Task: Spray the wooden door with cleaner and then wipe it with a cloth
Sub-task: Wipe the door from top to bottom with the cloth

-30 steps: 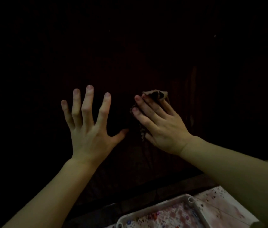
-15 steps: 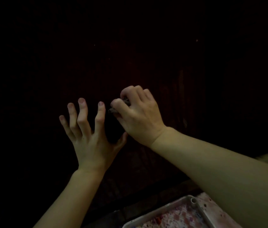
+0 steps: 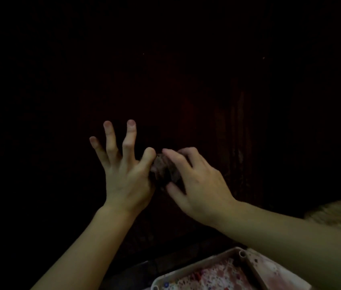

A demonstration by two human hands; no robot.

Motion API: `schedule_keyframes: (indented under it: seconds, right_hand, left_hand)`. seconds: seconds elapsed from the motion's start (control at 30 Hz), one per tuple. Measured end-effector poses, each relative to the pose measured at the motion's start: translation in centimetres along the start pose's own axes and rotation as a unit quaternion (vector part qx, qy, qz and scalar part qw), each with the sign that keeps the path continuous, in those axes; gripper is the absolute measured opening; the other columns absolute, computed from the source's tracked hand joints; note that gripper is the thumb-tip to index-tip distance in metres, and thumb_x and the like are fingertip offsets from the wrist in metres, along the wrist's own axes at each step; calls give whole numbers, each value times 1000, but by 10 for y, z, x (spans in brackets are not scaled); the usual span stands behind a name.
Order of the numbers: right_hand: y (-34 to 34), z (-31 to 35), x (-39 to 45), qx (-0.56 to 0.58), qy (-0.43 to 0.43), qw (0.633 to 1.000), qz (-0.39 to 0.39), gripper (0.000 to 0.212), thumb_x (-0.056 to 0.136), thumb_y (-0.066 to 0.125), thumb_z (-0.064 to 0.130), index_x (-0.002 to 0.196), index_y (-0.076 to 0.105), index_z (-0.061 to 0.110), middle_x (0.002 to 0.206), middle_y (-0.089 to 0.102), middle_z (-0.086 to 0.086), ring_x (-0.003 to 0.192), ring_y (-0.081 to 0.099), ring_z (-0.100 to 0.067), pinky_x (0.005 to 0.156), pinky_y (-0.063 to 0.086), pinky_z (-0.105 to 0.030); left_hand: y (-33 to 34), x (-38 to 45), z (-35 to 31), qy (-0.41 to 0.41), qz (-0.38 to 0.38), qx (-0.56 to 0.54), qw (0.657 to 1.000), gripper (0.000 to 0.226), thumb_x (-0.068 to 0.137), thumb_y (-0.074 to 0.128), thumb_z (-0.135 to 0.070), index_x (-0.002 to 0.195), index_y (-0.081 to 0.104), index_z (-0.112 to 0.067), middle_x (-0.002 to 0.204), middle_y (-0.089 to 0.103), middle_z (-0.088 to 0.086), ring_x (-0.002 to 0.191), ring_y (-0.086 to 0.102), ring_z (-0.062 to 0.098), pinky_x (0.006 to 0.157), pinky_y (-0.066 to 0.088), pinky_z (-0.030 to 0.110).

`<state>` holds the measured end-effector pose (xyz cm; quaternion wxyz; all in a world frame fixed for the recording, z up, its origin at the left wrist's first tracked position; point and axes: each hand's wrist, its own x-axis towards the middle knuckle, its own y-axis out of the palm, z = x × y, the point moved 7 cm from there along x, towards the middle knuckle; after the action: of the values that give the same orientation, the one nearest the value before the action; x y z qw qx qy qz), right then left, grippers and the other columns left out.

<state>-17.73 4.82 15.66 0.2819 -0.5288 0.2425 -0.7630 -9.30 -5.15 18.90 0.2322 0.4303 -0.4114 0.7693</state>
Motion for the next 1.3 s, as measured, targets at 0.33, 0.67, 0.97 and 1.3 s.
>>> schedule_keyframes:
  seconds: [0.33,0.67,0.97,1.3]
  right_hand:
    - [18,-37,-34,567,463,681,-5,10,93,60,28,94,66,20,91,71,-8,86,68,-26,83,58,-48]
    - [22,-43,-38,538,463,705,-4,25,91,54,-5,96,66,16,81,66,-12,55,58,-13,42,44,-20]
    - [12,-42,-17,521,461,718,-24,7,88,68,38,87,69,31,71,67,18,63,62,3,53,44,-11]
    - [23,-59,-17,411,467,783,-17,35,95,48,31,79,75,16,51,58,14,60,50,-7,63,40,-29]
  left_hand:
    - [1,-2,2,-9,36,30,999,33,88,53,-46,102,52,-17,154,17,18,142,1,52,111,-3,70]
    - [3,-1,2,-11,37,43,998,42,88,48,-53,103,54,-14,153,16,18,142,0,52,110,-5,70]
    - [5,0,1,-14,39,57,997,47,88,47,-55,103,57,-12,153,16,17,142,1,51,111,-5,69]
    - [5,-1,2,-14,51,69,996,47,88,45,-56,100,58,-12,154,14,17,142,0,50,111,-6,69]
